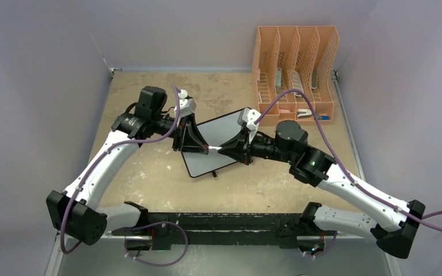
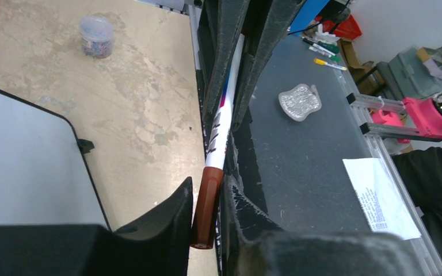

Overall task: Write a sentence on the whiteboard
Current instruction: Open the whiteboard marker at the center of the board.

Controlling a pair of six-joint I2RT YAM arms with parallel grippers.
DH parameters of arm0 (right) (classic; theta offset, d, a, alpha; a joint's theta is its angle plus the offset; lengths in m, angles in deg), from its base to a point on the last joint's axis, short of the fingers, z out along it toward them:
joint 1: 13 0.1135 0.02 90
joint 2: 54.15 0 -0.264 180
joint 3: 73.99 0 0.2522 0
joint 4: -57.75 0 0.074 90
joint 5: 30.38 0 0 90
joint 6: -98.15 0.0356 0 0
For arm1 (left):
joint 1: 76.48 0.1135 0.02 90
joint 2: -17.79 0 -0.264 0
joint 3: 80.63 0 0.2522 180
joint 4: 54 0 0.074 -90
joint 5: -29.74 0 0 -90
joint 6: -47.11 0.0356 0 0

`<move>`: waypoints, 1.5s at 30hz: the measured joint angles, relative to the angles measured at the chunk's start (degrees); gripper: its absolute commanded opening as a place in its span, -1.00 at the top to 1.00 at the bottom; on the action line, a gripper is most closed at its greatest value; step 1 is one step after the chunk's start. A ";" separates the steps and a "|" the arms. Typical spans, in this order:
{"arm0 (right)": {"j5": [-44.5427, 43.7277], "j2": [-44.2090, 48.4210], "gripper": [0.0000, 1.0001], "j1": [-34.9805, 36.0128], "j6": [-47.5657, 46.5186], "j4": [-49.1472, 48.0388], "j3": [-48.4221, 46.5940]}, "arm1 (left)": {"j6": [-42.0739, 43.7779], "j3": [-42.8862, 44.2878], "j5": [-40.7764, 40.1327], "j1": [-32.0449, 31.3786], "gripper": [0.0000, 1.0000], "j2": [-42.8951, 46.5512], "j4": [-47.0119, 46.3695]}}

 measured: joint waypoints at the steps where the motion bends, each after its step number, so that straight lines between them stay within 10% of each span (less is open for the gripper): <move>1: 0.17 0.00 1.00 -0.02 0.02 0.04 0.00 | 0.11 0.02 0.28 -0.04 0.97 0.00 0.00; 27: -1.60 12.15 1.00 -1.14 -5.66 9.92 1.99 | 5.88 0.26 -4.35 -0.20 1.00 2.84 2.89; 45: -34.36 23.23 1.00 -1.14 -0.87 0.83 10.45 | -13.81 -18.53 -30.73 -11.65 1.00 10.40 -18.18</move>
